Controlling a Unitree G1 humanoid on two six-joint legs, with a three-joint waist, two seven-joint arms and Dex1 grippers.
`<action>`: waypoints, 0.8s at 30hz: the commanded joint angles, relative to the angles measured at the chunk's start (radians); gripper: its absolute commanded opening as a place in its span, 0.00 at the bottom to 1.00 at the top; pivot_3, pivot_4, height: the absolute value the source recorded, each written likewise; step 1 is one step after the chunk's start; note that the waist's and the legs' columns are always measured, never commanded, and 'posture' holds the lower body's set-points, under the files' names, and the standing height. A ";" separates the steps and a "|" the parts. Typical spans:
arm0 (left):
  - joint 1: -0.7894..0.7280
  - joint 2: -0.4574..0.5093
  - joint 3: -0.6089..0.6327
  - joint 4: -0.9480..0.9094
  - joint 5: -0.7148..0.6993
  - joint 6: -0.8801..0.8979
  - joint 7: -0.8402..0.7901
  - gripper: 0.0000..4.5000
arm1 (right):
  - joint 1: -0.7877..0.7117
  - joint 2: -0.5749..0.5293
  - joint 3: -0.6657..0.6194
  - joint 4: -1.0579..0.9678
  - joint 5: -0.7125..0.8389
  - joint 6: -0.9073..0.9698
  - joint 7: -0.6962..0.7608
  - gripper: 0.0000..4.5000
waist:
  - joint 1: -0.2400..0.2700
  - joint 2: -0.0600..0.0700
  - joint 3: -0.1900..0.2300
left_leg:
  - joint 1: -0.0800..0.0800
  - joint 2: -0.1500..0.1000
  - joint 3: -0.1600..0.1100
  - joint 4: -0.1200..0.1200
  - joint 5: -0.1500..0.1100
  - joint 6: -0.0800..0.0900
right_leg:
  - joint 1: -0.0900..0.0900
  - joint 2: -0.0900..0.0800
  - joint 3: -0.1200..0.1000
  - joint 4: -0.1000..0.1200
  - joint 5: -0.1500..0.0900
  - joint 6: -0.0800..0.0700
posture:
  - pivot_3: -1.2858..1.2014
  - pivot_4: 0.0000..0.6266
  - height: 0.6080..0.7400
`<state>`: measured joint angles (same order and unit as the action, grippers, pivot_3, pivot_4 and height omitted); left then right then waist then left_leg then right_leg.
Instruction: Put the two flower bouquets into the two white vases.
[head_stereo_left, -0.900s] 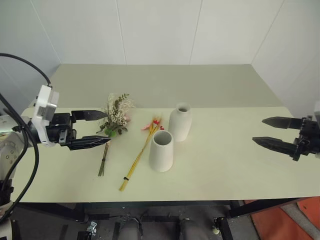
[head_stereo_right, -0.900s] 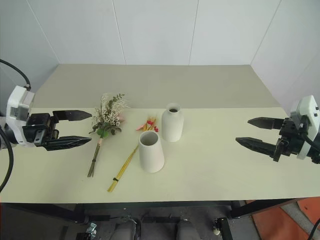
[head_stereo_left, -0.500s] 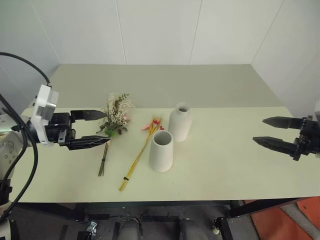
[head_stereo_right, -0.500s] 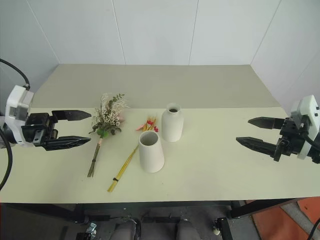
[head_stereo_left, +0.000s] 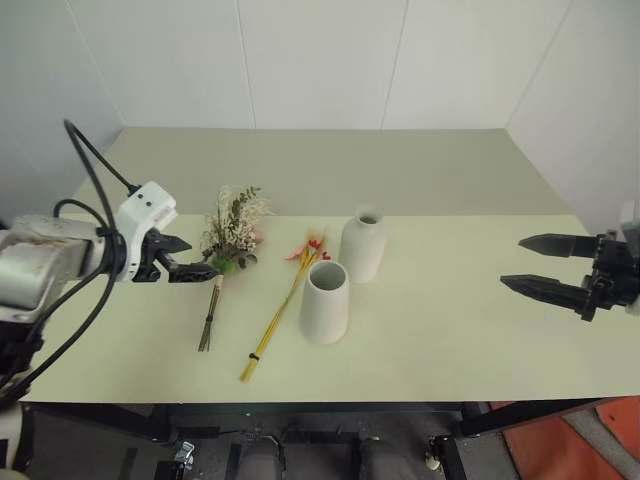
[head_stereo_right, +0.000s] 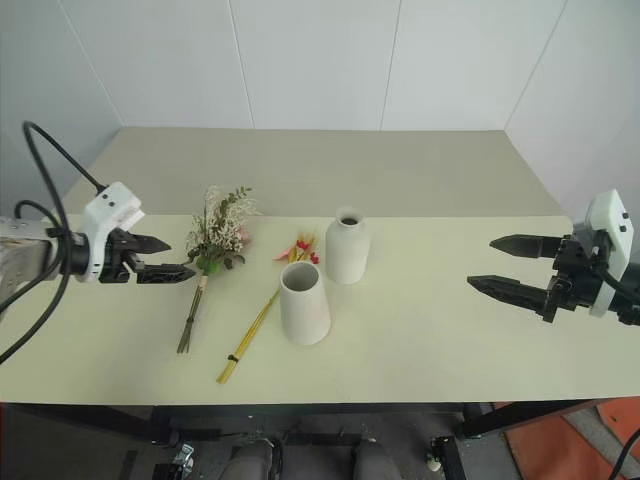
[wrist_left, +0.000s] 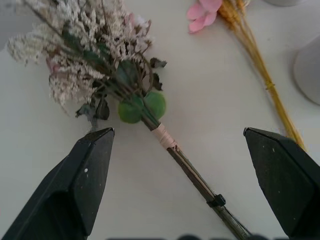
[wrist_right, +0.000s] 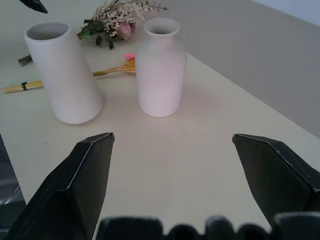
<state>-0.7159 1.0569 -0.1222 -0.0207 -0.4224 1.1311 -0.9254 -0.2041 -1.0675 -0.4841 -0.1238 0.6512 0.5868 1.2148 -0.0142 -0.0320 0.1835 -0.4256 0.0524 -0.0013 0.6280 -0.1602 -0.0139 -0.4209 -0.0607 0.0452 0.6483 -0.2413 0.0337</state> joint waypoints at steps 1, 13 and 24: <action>-0.100 -0.044 -0.101 0.065 0.091 0.040 0.053 1.00 | -0.019 -0.016 -0.022 -0.016 0.014 -0.009 -0.003 1.00 | 0.000 0.000 0.000 | 0.000 0.000 0.000 0.000 0.000 0.000 | 0.000 0.000 0.000 0.000 0.000 0.000 | 0.52 0.24 1.00; -0.132 -0.159 -0.275 0.242 0.271 -0.011 0.098 0.53 | 0.016 -0.012 -0.071 -0.065 0.033 0.016 -0.014 1.00 | -0.003 -0.001 0.000 | 0.000 0.000 0.000 0.001 0.000 0.000 | 0.000 0.000 0.001 0.000 0.000 0.000 | 0.52 0.24 1.00; -0.146 -0.166 -0.161 0.252 0.300 -0.054 0.142 0.03 | 0.024 -0.015 -0.070 -0.074 0.046 0.025 -0.029 1.00 | -0.003 -0.001 0.000 | -0.001 0.000 0.000 0.001 0.000 0.000 | 0.000 0.000 0.001 0.000 0.001 0.001 | 0.52 0.24 1.00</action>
<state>-0.8381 0.8776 -0.3410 0.2415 -0.1431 1.1070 -0.8056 -0.1742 -1.0680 -0.5217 -0.1701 0.6789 0.6060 1.1921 -0.0170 -0.0328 0.1837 -0.4264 0.0520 -0.0015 0.6289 -0.1602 -0.0138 -0.4211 -0.0608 0.0461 0.6486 -0.2407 0.0343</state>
